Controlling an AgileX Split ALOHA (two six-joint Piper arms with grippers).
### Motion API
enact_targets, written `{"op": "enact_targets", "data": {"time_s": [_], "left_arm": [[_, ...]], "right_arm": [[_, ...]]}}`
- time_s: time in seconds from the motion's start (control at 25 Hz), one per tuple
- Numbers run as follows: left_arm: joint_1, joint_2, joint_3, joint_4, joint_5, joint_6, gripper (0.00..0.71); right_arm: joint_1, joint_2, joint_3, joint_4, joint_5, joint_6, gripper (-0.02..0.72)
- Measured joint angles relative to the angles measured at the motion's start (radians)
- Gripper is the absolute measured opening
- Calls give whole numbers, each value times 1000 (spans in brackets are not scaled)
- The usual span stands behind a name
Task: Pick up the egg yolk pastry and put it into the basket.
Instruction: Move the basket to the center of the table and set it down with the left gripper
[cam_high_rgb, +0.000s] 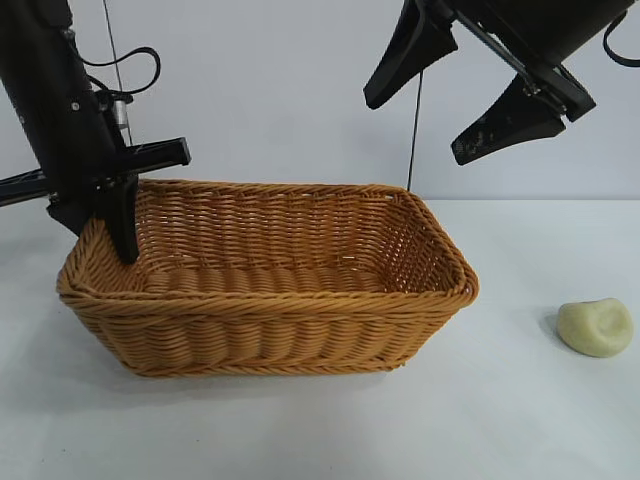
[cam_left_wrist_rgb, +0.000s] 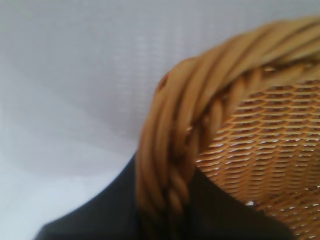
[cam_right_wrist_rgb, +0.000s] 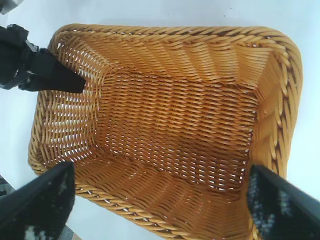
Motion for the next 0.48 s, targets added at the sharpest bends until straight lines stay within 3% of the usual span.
{"op": "enact_targets", "data": {"time_s": [0.48], "left_arm": [[0,45,0,-24,-70,77,142]], "right_arm": [[0,0,0,-1,0,0,642]]}}
